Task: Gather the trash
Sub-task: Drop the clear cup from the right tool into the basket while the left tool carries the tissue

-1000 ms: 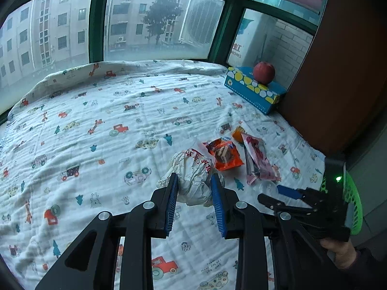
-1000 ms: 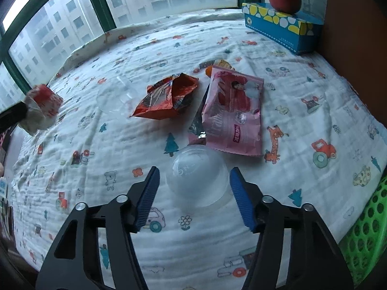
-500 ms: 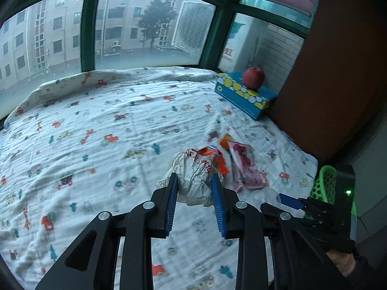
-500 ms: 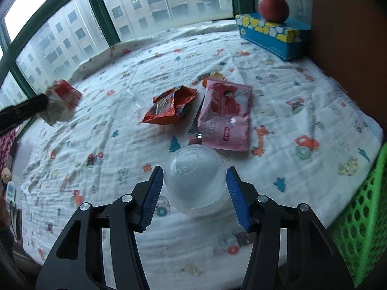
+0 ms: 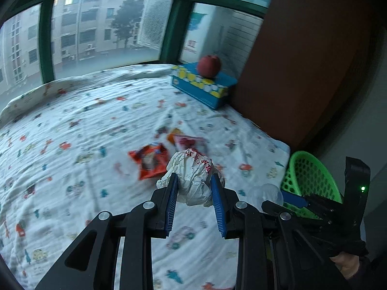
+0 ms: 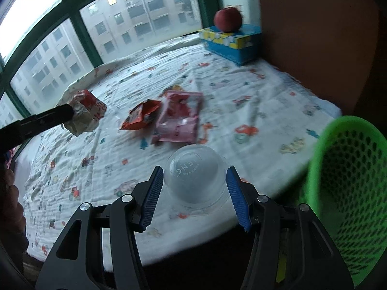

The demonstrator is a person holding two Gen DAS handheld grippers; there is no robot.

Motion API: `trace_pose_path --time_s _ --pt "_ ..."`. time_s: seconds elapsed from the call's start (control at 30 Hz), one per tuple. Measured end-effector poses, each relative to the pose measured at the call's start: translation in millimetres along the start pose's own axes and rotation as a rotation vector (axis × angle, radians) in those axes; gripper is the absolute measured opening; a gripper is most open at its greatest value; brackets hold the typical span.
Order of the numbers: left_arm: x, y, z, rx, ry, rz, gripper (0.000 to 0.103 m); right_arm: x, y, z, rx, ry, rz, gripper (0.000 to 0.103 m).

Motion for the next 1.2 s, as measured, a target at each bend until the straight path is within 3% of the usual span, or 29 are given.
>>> trace_pose_path --time_s 0.33,0.87,1.2 --pt "5 68 21 -0.063 -0.036 0.092 0.027 -20 51 -35 -0.048 0.041 0.078 0.054" --pt "9 166 48 -0.126 -0.089 0.248 0.027 -67 165 -73 -0.186 0.055 0.27 0.054" --pt "10 223 64 -0.163 -0.118 0.34 0.027 -88 203 -89 -0.218 0.06 0.341 0.055"
Point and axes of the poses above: each gripper's, at about its wrist camera, not at the fingertips, and z roughly the way its jaws point, y to its right, x to its top, the point moved 6 cm from there along z, roughly the way its jaws point, and after that the axes turned 13 degrees about -y, right-handed, at the moved point
